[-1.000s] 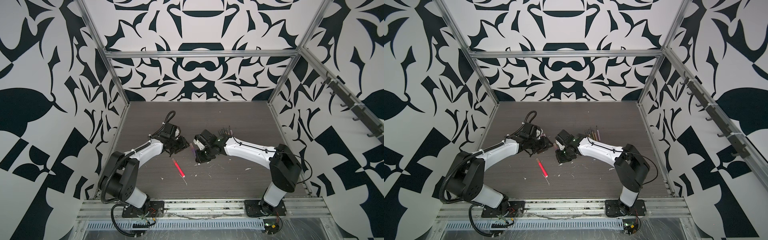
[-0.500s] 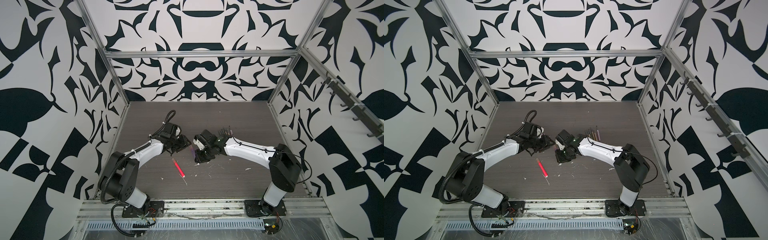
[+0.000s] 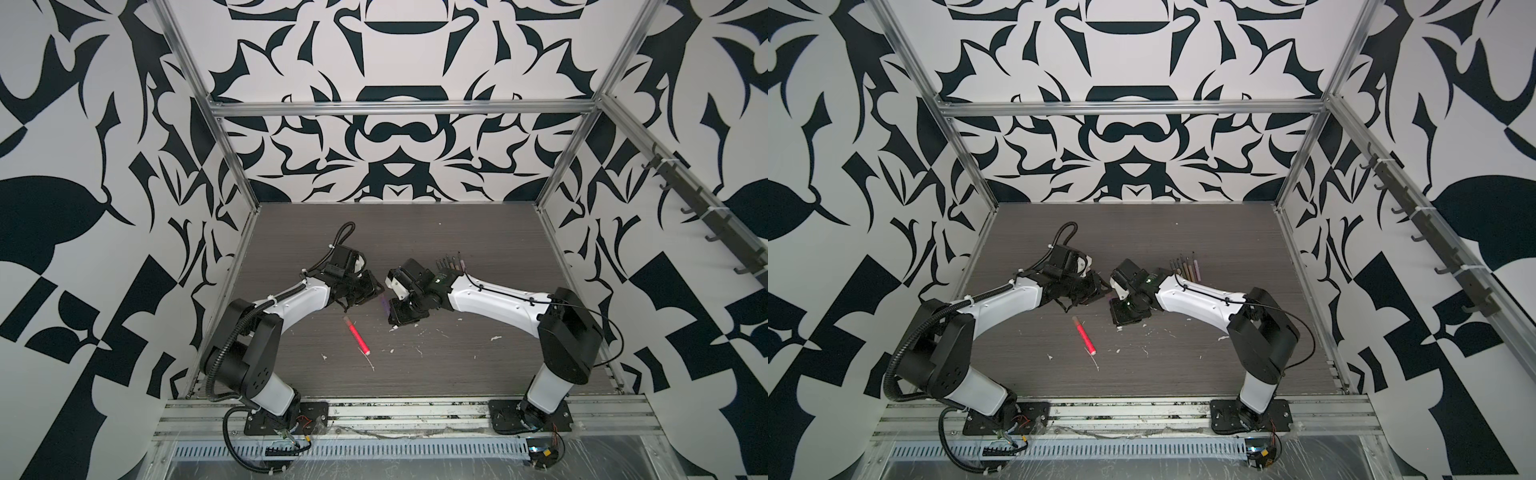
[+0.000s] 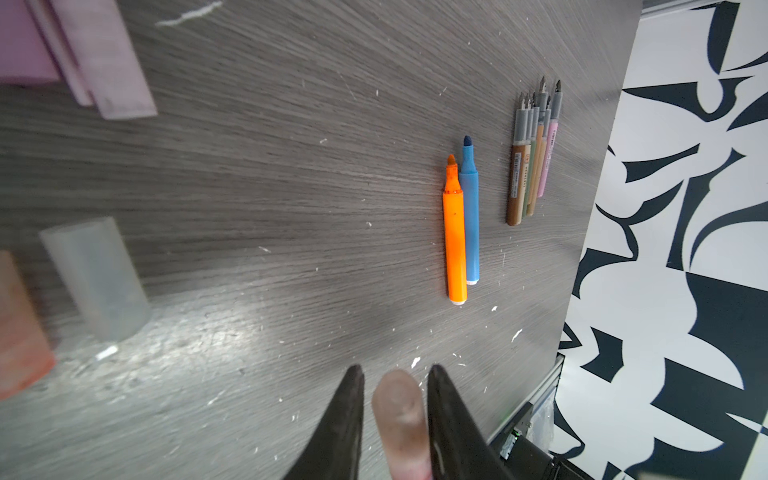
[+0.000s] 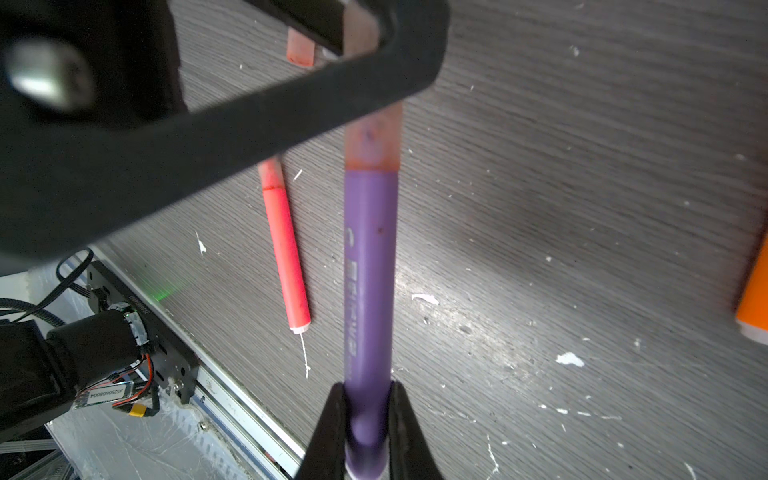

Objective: Open the pen caps
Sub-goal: 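Close the left gripper on the purple marker's cap, then pull the purple marker away with the right gripper while the left holds the cap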

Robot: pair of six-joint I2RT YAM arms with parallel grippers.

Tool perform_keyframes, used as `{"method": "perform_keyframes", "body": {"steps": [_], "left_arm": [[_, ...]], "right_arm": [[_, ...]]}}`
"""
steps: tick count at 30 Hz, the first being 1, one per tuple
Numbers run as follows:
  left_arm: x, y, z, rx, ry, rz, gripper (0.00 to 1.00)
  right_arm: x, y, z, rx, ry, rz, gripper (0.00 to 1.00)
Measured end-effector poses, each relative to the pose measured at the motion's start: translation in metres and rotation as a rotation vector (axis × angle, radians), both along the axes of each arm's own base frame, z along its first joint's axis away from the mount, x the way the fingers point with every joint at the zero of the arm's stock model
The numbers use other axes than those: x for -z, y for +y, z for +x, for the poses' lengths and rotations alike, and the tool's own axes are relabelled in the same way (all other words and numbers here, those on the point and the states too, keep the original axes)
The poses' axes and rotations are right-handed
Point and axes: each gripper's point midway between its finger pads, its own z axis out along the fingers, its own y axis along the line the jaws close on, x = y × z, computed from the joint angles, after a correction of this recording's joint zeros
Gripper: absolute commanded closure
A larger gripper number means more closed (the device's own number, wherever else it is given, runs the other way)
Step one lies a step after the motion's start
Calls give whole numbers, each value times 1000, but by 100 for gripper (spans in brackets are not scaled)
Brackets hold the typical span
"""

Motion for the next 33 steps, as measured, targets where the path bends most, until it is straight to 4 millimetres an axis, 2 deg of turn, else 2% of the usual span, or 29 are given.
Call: {"method": "perform_keyframes", "body": {"steps": [8, 10, 12, 14, 28, 29, 31, 33], "left_arm": [[-9, -7, 3, -1, -6, -35, 100], [-9, -7, 3, 0, -7, -37, 100], [-9, -7, 3, -1, -6, -37, 100], [-9, -7, 3, -1, -6, -37, 100], [-9, -5, 7, -15, -19, -28, 100], [-10, -6, 6, -12, -15, -34, 100], [-11, -8, 6, -8, -18, -40, 100], [-11, -7, 7, -8, -20, -40, 100]], "right_arm": [[1, 0, 2, 7, -4, -5, 100], [1, 0, 2, 7, -4, -3, 97], [1, 0, 2, 7, -5, -2, 84], [1, 1, 2, 9, -6, -1, 79], [14, 6, 14, 25, 9, -4, 76], [13, 8, 16, 27, 5, 1, 79], [13, 9, 17, 30, 2, 6, 100], [12, 10, 18, 28, -2, 12, 100]]}}
